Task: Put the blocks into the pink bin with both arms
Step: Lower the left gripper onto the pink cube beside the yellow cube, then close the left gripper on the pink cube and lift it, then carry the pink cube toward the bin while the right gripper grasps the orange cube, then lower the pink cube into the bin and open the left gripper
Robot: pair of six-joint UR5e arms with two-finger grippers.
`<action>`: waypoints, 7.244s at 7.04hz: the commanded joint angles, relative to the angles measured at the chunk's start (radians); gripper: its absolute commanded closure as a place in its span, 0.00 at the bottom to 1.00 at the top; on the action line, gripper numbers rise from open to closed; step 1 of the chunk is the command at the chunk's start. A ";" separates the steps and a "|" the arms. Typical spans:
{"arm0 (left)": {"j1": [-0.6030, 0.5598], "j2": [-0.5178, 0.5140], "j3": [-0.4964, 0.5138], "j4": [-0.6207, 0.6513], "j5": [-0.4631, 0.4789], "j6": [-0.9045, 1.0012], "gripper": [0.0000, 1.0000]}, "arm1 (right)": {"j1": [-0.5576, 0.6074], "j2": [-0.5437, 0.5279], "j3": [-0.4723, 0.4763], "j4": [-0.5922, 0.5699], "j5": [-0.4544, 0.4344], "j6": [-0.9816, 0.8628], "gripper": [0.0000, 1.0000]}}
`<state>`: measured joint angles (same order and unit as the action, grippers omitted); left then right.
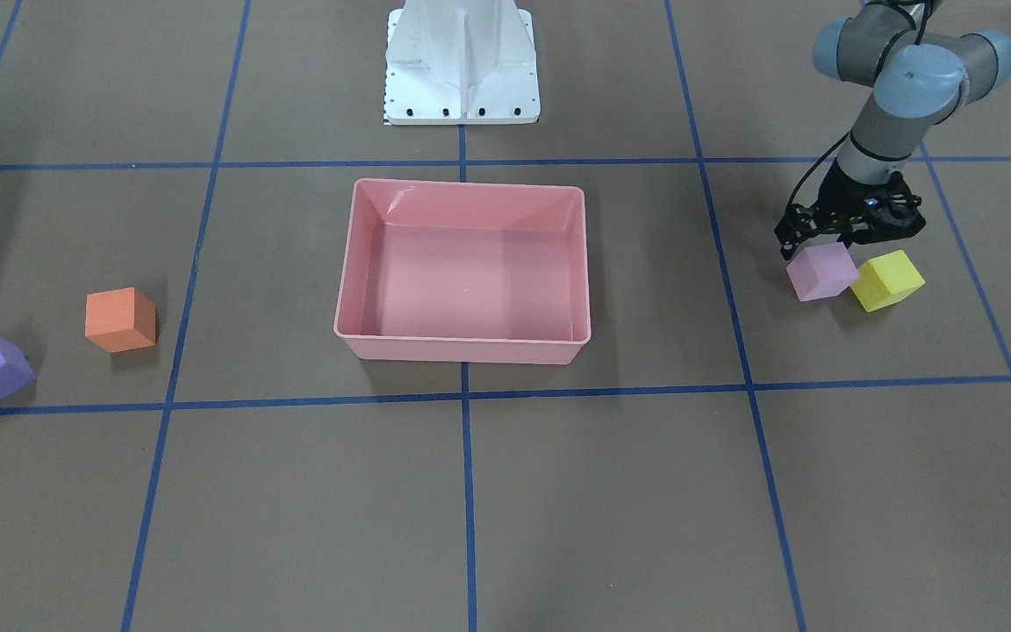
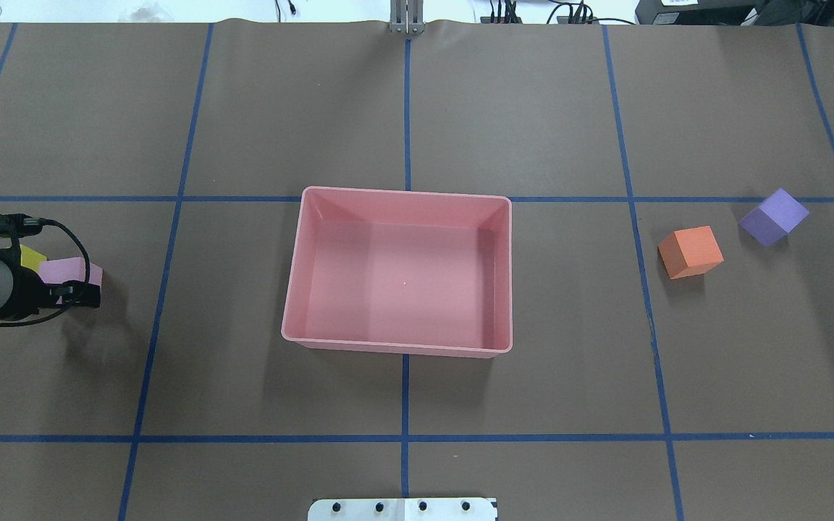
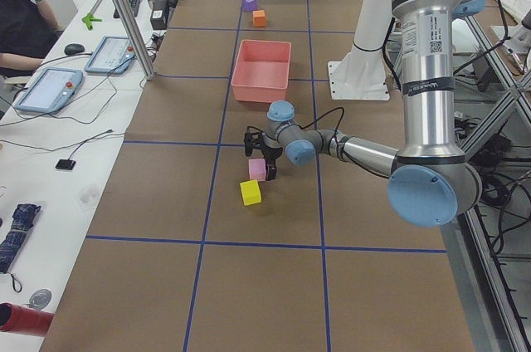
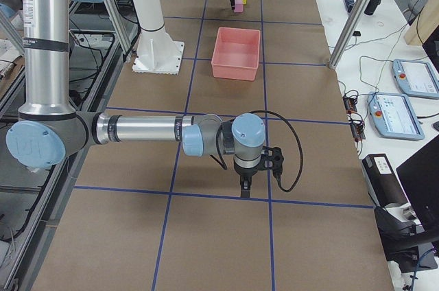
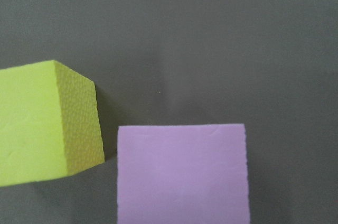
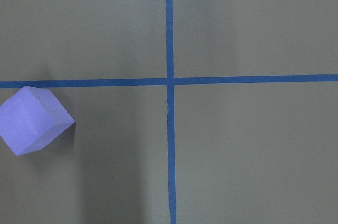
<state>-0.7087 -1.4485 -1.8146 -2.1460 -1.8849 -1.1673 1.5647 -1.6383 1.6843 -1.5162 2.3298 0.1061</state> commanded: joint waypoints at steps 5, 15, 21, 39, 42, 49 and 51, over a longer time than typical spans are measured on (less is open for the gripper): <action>-0.009 -0.027 0.015 0.000 0.039 0.000 0.00 | 0.000 0.000 0.000 -0.001 0.003 0.001 0.00; -0.340 -0.082 -0.032 0.018 -0.198 0.110 1.00 | -0.081 0.021 0.133 -0.009 0.001 0.013 0.00; -0.218 -0.580 -0.194 0.613 -0.189 -0.177 1.00 | -0.363 0.106 0.157 0.214 0.012 0.478 0.00; 0.067 -0.856 -0.042 0.729 0.015 -0.392 1.00 | -0.664 0.239 -0.060 0.245 -0.136 0.480 0.11; 0.188 -0.945 0.027 0.704 0.090 -0.492 1.00 | -0.660 0.235 -0.054 0.254 -0.144 0.487 0.91; 0.024 -0.789 -0.164 0.905 0.022 0.008 0.00 | -0.477 0.597 0.077 -0.196 0.082 0.506 1.00; -0.125 -0.635 -0.201 0.896 -0.048 0.272 0.00 | -0.570 0.691 0.094 -0.203 0.082 0.698 1.00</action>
<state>-0.7461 -2.1730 -1.9959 -1.2485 -1.8898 -1.0482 1.0490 -1.0158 1.7689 -1.7035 2.4140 0.6939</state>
